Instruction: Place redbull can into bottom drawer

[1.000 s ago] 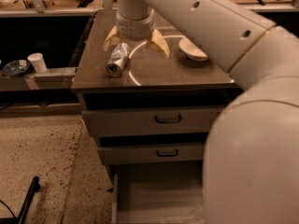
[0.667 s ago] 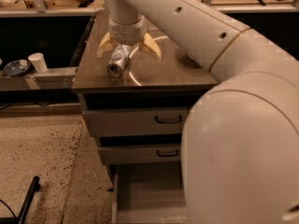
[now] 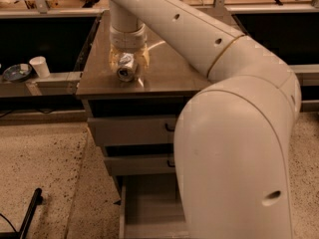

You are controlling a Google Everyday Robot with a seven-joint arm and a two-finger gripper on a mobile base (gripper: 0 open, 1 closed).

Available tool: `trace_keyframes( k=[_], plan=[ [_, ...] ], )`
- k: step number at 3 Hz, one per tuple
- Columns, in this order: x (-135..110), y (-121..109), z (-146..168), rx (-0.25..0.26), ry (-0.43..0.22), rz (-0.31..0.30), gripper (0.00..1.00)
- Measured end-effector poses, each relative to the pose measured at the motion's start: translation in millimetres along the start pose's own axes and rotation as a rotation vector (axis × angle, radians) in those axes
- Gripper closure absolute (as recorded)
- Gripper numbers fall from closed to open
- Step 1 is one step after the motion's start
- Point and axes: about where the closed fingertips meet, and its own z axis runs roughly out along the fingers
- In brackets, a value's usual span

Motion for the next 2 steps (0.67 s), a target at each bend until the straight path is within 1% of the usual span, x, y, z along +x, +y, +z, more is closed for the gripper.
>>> trace_keyframes(
  k=[1,2],
  plan=[
    [0.0,6.4,15.1,-0.019,-0.023,0.057,0.65],
    [-7.1,12.9,-1.1,0.046,-0.06,0.14,0.88]
  ],
)
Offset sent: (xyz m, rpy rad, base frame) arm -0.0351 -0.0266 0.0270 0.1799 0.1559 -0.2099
